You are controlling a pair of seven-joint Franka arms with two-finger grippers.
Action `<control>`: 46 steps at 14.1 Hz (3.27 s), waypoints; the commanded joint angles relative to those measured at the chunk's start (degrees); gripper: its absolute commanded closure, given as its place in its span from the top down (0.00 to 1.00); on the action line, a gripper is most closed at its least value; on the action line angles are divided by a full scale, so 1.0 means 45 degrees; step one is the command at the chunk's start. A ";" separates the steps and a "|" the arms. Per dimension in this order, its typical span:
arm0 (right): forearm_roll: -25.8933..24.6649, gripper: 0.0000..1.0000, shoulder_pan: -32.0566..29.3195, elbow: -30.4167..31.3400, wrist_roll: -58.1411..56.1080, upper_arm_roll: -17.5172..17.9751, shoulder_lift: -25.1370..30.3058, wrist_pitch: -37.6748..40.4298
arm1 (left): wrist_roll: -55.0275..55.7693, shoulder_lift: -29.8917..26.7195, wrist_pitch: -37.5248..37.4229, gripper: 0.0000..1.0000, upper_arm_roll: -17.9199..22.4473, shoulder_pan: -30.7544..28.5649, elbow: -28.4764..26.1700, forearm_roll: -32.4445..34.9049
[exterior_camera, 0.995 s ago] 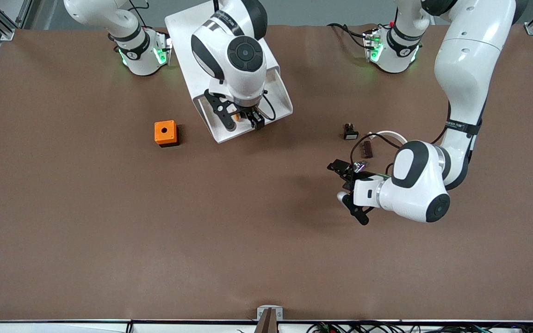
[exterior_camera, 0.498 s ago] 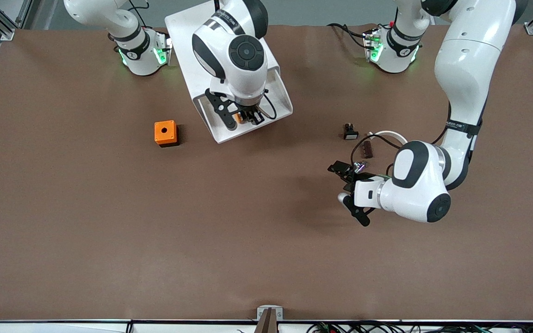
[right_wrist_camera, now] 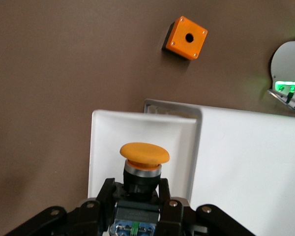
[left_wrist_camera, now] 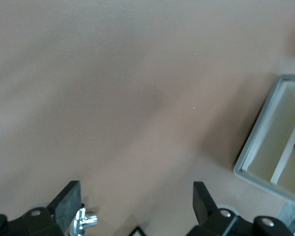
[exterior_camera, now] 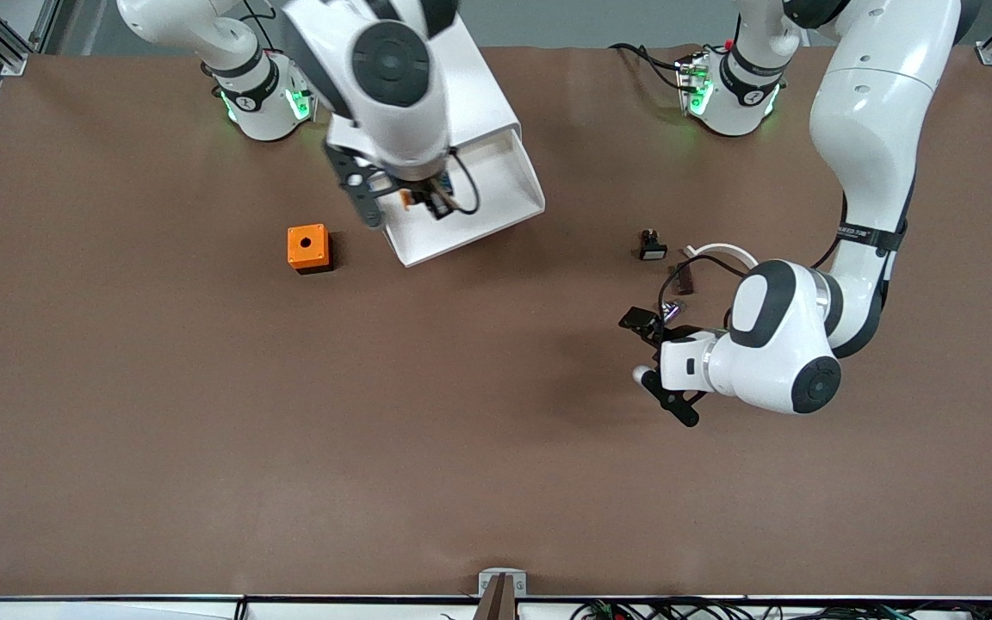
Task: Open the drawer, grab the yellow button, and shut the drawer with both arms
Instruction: 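Lift the yellow button with the right gripper while the left gripper releases, then carry the button with the right gripper while the left gripper pushes the drawer, then lower the yellow button onto the table and open the right gripper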
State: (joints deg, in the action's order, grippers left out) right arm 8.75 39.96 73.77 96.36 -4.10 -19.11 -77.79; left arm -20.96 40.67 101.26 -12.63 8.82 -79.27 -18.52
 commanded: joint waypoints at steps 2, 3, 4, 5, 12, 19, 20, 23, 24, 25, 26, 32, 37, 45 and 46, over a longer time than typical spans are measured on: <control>0.0205 0.19 -0.2971 -0.0359 -0.4816 0.0110 0.1078 0.1660 | 0.4935 -0.0444 0.0680 1.00 -0.0044 0.1649 0.0037 0.1982; 0.0204 0.19 -0.3909 -0.0262 -0.6475 0.0110 0.1236 0.1951 | 0.6285 -0.0464 0.0778 1.00 -0.0044 0.2117 0.0037 0.2181; 0.0050 0.19 -0.4634 -0.0145 -0.8232 0.0110 0.1315 0.2090 | 0.7362 -0.0464 0.0933 1.00 0.0014 0.2489 0.0037 0.2221; -0.0397 0.18 -0.5415 0.0127 -1.0202 0.0110 0.1432 0.2072 | 0.8397 -0.0522 0.0993 1.00 0.0015 0.2764 0.0037 0.2241; -0.2818 0.18 -0.8723 0.3210 -1.9318 0.0110 0.1375 -0.1944 | 1.6640 -0.0874 0.1052 1.00 -0.0238 0.4172 0.0037 0.2535; -0.3292 0.18 -0.9991 0.6066 -2.2755 0.0110 -0.0164 -0.8058 | 1.9673 -0.0815 0.1072 1.00 -0.0903 0.5108 0.0037 0.2281; -0.3292 0.18 -1.0186 0.6087 -2.3167 0.0130 -0.0574 -0.8587 | 2.0161 -0.0854 0.1072 1.00 -0.0923 0.5323 0.0037 0.2280; -0.3272 0.18 -1.0733 0.6087 -2.4359 0.0130 -0.1747 -0.9994 | 2.1139 -0.0874 0.1091 1.00 -0.0923 0.6007 0.0037 0.2319; -0.3272 0.18 -1.0909 0.6068 -2.4653 0.0130 -0.2040 -1.0366 | 2.1509 -0.0894 0.1168 1.00 -0.0923 0.6221 0.0037 0.2339; -0.3272 0.18 -1.1007 0.6068 -2.5120 0.0130 -0.2333 -1.0834 | 2.1842 -0.0894 0.1343 1.00 -0.0923 0.6514 0.0037 0.2378; -0.3272 0.18 -1.1163 0.6068 -2.5318 0.0130 -0.2607 -1.1225 | 2.2193 -0.0913 0.1403 1.00 -0.0904 0.6768 0.0037 0.2397; -0.3097 0.19 -1.1458 0.6029 -2.5067 0.0130 -0.3703 -1.2342 | 2.4011 -0.0972 0.1793 1.00 -0.0923 0.8214 0.0037 0.3335; -0.3097 0.30 -1.1594 0.6028 -2.4968 0.0149 -0.3957 -1.2675 | 2.4812 -0.0991 0.2222 1.00 -0.0962 0.8801 0.0057 0.3316; -0.3038 1.00 -1.1517 0.5911 -2.4852 0.0208 -0.2575 -1.1255 | 2.4136 -0.1244 0.2458 1.00 -0.0787 0.8609 0.0037 0.3393; -0.2729 1.00 -1.1458 0.5911 -2.4638 0.0208 -0.2049 -1.0533 | 2.3144 -0.1323 0.2458 1.00 -0.0786 0.8123 0.0037 0.3510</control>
State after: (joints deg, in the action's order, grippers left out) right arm -4.61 -10.83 99.45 -16.08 -4.43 -33.71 -130.38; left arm 87.32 37.06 112.13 -16.42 47.47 -78.33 -3.36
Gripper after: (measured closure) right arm 0.000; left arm 0.000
